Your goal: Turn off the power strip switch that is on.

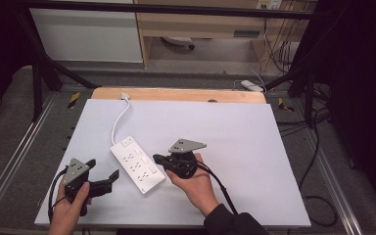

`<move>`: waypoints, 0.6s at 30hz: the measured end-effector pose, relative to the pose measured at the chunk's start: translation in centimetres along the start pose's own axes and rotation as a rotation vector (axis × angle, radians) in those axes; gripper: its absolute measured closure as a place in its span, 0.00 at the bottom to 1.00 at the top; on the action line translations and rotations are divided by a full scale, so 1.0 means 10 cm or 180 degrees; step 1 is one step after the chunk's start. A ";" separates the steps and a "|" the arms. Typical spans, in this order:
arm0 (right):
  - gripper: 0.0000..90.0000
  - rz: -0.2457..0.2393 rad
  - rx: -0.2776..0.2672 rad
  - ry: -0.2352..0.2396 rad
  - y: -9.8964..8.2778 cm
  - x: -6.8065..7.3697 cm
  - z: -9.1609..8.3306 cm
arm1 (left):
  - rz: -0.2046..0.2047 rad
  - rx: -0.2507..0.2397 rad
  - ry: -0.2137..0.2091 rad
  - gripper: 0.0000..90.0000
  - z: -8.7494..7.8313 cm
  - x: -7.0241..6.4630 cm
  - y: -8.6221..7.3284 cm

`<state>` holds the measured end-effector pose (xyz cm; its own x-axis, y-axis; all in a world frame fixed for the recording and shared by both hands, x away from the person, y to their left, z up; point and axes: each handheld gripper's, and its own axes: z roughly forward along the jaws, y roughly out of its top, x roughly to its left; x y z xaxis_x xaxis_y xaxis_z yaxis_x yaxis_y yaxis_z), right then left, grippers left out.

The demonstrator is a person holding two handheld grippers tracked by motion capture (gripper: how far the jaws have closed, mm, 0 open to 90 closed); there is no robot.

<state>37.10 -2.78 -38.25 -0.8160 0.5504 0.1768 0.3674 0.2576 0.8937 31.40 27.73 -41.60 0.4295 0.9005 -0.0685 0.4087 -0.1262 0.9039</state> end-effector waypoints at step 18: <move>1.00 -0.0024 0.0233 0.0042 -0.07 0.01 0.19 | 0.0025 0.0081 -0.0010 0.07 0.03 0.00 -0.01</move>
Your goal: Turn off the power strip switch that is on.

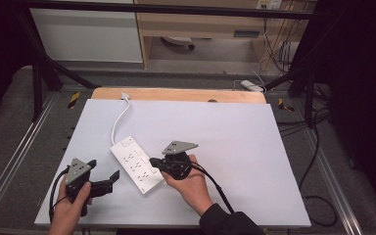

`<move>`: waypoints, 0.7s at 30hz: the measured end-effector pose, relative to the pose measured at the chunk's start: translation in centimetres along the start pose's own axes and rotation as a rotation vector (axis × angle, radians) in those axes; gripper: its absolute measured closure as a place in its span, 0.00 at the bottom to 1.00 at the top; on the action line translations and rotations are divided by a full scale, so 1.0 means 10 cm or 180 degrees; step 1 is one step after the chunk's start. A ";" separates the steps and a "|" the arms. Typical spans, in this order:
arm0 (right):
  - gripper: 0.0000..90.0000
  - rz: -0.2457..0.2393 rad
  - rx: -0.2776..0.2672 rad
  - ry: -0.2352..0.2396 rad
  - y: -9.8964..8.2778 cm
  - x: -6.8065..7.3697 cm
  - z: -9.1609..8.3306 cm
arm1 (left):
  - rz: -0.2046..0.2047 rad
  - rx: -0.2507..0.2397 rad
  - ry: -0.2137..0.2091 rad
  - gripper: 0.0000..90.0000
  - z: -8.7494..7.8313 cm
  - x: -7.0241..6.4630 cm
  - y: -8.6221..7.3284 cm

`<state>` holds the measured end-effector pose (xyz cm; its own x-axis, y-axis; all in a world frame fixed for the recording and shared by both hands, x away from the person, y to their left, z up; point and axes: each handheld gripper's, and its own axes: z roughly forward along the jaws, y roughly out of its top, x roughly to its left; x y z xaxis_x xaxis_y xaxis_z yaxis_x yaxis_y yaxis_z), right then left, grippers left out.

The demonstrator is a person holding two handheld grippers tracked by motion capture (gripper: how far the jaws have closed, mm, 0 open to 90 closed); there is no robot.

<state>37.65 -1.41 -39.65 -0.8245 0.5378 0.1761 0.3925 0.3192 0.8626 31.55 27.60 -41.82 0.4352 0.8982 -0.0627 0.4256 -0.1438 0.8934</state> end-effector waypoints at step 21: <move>1.00 0.0025 0.0156 0.0032 -0.08 0.02 0.19 | -0.0004 0.0024 -0.0005 0.07 0.00 0.00 -0.01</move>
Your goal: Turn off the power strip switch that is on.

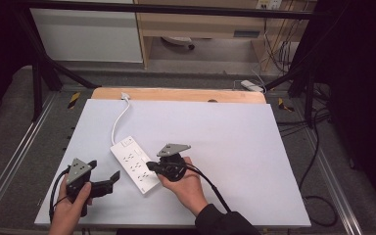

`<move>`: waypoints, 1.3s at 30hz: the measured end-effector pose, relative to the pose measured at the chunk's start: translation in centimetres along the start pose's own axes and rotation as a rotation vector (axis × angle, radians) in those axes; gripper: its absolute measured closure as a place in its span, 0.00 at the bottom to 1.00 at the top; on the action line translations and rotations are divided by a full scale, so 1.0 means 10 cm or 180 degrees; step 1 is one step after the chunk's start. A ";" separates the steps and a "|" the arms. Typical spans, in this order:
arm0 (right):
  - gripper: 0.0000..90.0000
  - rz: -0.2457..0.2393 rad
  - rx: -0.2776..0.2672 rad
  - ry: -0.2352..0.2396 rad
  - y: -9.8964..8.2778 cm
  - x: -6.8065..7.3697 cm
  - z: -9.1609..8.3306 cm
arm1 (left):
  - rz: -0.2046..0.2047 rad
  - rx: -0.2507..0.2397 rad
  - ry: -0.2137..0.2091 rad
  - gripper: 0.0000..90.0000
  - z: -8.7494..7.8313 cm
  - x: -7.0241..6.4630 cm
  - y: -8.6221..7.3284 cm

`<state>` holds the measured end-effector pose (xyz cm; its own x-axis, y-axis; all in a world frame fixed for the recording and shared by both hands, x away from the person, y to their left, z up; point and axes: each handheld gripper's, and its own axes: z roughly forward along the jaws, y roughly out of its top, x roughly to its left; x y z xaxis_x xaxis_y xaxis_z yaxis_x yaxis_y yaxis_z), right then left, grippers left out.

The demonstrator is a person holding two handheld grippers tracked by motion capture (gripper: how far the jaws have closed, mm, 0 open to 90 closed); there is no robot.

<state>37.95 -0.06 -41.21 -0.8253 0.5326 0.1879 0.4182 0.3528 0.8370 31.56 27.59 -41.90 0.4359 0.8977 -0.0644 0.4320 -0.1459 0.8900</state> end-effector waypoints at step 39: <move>1.00 0.0031 0.0251 -0.0173 -0.17 -0.10 0.09 | 0.0028 0.0021 -0.0007 0.07 0.00 0.00 0.00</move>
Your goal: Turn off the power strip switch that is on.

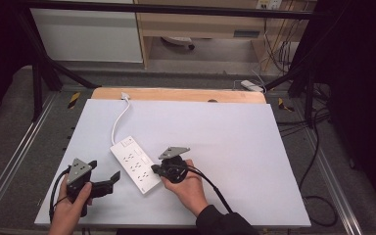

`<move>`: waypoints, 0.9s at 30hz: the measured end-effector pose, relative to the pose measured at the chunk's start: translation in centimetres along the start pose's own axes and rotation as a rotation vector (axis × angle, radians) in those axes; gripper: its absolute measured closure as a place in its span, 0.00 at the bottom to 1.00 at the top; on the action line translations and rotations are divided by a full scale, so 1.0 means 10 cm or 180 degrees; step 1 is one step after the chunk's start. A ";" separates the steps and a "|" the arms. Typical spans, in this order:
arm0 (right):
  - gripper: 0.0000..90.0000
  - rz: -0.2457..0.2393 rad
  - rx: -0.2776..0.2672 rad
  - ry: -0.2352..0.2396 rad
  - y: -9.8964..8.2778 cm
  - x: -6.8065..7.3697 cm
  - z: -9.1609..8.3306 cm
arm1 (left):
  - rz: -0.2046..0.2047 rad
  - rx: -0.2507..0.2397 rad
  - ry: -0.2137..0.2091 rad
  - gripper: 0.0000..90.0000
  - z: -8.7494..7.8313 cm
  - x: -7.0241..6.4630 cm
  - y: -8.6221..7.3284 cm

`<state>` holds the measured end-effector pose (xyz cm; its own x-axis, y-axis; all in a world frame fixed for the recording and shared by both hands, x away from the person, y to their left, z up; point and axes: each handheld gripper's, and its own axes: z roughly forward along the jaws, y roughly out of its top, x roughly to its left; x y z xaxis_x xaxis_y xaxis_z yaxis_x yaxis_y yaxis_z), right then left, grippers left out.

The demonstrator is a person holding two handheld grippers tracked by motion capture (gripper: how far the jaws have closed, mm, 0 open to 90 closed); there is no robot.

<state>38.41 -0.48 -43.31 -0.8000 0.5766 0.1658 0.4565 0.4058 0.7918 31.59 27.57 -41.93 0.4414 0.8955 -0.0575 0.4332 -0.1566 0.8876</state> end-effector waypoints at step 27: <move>1.00 -0.0005 -0.0054 -0.0034 -0.06 0.00 0.04 | 0.0009 0.0002 -0.0012 0.07 0.00 0.00 0.00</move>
<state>38.32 -0.40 -44.00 -0.7965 0.5835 0.1584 0.4485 0.3946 0.8019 31.58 27.58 -41.93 0.4455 0.8935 -0.0566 0.4325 -0.1595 0.8874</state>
